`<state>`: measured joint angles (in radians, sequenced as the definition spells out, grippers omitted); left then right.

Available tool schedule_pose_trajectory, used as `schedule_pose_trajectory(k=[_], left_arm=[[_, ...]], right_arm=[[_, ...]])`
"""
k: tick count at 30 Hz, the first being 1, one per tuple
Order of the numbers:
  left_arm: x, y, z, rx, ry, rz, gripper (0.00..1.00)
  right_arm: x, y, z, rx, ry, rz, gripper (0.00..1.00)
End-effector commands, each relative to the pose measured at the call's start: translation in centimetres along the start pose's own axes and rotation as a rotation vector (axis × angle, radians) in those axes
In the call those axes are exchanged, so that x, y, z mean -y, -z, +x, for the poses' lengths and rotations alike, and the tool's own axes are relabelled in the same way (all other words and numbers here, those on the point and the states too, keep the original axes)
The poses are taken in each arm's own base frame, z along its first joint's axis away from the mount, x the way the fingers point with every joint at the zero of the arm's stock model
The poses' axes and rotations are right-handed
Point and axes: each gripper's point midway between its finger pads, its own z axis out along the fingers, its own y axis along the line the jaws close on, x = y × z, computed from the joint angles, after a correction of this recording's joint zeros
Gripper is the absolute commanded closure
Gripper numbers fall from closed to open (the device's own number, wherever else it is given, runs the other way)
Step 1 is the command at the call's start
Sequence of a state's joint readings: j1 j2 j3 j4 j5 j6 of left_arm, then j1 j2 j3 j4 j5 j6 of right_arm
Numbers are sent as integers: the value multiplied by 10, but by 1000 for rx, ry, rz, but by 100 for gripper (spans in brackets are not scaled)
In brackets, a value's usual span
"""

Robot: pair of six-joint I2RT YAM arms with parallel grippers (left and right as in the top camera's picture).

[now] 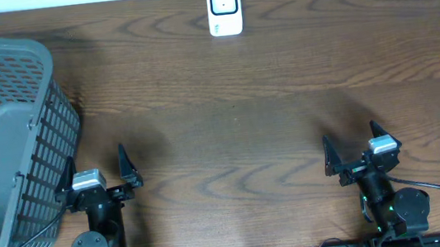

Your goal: Scan the item barcode

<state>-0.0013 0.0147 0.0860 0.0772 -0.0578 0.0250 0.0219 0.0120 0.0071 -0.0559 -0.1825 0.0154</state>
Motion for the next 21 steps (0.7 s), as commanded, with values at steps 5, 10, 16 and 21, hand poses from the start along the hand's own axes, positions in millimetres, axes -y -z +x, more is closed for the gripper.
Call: schedule_pose_trajectory(k=[5,10,16,21], left_arm=[[1,-1,38,-95,22,13,2],[0,1,66,-188,12,7,2],[-1,2,74,-219,8,6,2],[2,2,74,-220,11,22,2]], right_arm=[[0,0,0,0,-13,2,1],[0,0,0,0,-13,2,1],[0,0,0,0,-13,2,1],[0,0,1,0,-13,2,1]])
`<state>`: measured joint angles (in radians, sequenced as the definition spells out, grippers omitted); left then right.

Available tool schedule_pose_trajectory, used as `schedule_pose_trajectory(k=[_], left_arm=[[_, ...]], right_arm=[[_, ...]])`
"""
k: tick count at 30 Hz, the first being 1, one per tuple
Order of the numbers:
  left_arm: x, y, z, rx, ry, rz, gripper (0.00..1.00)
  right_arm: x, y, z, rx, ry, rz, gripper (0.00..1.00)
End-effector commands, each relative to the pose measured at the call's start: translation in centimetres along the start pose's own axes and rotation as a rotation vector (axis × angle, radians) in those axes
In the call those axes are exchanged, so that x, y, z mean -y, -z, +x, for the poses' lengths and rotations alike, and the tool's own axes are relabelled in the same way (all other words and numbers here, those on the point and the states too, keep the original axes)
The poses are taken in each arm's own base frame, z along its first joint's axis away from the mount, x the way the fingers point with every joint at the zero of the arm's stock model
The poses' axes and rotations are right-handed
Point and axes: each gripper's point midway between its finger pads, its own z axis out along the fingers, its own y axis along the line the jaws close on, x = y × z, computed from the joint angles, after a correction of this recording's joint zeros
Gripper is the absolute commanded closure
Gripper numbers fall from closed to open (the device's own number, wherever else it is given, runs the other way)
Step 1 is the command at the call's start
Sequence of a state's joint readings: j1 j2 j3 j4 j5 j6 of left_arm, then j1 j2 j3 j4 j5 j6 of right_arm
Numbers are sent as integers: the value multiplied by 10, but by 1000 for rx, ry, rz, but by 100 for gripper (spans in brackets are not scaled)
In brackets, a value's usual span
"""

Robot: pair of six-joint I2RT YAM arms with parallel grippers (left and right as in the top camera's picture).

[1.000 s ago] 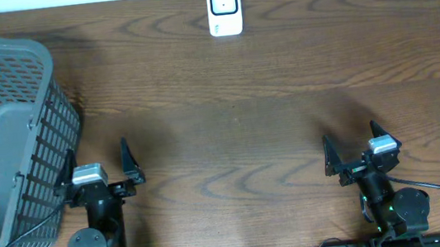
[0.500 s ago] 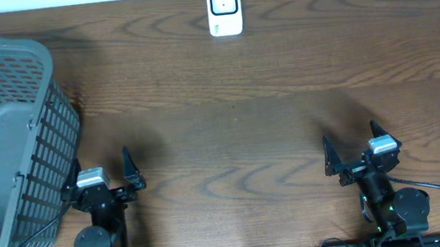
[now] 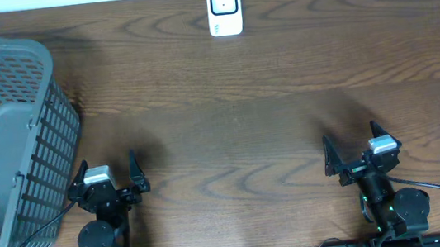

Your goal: Scan the item barcode

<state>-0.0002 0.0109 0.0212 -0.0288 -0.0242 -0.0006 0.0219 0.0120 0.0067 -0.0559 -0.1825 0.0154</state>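
A white barcode scanner (image 3: 224,7) stands at the far edge of the table, in the middle. At the right edge lie a white packet with green print and a white bottle with a green band. My left gripper (image 3: 108,171) sits open near the front left, beside the basket, holding nothing. Near the front right my right gripper (image 3: 353,146) is open and empty, well left of the packet.
A large grey plastic basket (image 3: 2,140) fills the left side of the wooden table (image 3: 229,131). Arm bases and cables run along the front edge.
My left gripper has shifted a little to the right and toward the front, away from the basket wall. The right arm and the items have not moved.
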Motion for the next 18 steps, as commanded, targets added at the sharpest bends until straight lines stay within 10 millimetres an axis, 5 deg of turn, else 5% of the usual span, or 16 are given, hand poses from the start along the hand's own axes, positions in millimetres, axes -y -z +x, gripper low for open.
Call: schedule_pose_trajectory(k=[1,18], left_arm=[[0,-1,17,-53,3,5,2],[-1,-1,17,-53,27,-1,2]], right_arm=[[0,0,0,0,-13,2,1],[0,0,0,0,-13,2,1]])
